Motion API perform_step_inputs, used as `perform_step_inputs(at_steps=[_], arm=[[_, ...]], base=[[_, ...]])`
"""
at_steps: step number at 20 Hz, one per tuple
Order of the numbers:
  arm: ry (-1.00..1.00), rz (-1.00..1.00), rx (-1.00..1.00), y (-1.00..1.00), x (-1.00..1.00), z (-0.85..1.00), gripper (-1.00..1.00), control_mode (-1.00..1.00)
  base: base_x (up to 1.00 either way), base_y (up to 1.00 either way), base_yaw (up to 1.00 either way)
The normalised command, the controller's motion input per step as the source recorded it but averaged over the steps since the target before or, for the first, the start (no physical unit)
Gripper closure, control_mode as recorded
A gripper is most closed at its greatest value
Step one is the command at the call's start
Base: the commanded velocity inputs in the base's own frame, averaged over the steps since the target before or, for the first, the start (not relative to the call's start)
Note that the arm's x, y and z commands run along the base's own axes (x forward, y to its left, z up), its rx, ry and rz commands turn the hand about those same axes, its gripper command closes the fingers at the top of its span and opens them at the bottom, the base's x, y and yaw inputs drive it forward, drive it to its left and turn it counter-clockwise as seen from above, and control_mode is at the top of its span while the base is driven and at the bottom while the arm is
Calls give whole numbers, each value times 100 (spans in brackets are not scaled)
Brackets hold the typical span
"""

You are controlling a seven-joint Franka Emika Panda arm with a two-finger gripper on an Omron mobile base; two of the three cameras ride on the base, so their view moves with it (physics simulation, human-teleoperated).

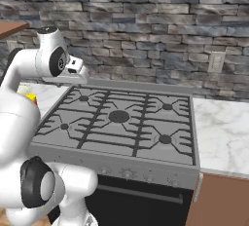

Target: Pick the cup and bowl from the counter and place them on the counter next to the sink.

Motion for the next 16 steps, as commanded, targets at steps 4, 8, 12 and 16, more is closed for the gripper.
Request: perform_step_inputs(at_steps=[4, 8, 12, 16], arm=[[0, -4, 1, 52, 17, -6, -100, -100], [2, 0, 2, 61, 0, -5, -100, -100], [4, 0, 0, 54, 0, -18, -100, -100], [0, 0, 4, 61, 0, -24, -100, -100]], base=[[0, 0, 0], [0, 0, 0], [0, 0, 0], [0, 0, 0]])
